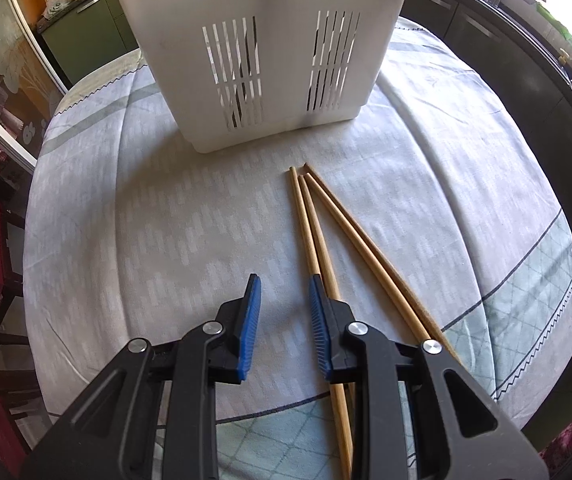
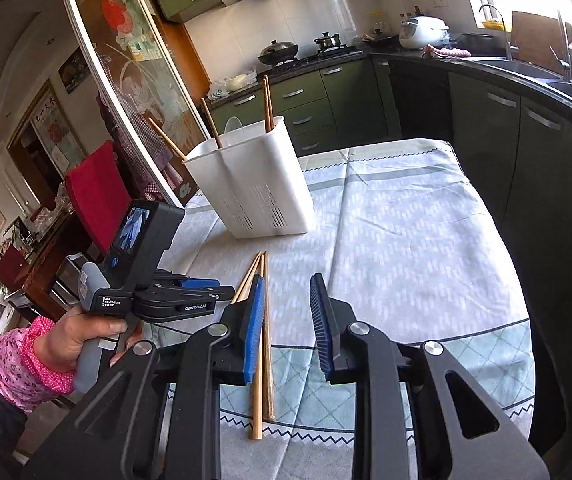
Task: Organize utensils
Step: 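Move both tools back down to the remaining chopsticks, then close the left tool on one wooden chopstick and lift it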
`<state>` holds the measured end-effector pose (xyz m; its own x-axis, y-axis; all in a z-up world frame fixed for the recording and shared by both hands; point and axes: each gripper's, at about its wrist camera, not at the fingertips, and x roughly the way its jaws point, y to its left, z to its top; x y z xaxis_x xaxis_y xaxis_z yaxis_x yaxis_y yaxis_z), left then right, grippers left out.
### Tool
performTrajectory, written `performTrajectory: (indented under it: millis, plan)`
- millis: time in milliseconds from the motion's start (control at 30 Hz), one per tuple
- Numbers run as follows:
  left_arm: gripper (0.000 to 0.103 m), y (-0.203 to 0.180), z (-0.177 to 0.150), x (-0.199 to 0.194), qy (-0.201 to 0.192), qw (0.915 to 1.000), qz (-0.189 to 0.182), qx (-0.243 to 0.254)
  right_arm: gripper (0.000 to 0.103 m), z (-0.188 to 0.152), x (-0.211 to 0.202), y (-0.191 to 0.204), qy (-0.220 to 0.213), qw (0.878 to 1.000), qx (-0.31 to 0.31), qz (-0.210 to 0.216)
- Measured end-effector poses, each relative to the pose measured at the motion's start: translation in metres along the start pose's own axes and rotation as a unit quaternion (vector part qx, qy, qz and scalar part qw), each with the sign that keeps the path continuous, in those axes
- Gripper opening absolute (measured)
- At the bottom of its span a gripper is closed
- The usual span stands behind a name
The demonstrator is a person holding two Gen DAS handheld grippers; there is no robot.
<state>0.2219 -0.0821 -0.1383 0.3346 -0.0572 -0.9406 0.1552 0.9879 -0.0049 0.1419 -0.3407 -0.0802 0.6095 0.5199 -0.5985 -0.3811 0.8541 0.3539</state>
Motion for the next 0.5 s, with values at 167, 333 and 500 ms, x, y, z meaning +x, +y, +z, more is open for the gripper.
performTrajectory:
  millis: [167,333,500]
  plan:
    - [0.024,-0.003,0.001,-0.001,0.0,1.0,0.002,0.004,0.024,-0.002,0.006,-0.001,0.011,1.0,0.01,0.012]
    - [0.024,-0.009,0.001,0.002,0.002,0.9999,0.008,0.01,0.024,-0.004,0.006,-0.002,0.014,1.0,0.018,0.021]
    - [0.024,-0.015,0.003,0.009,0.014,0.9999,0.006,0.004,0.024,-0.006,0.005,-0.005,0.013,0.999,0.026,0.025]
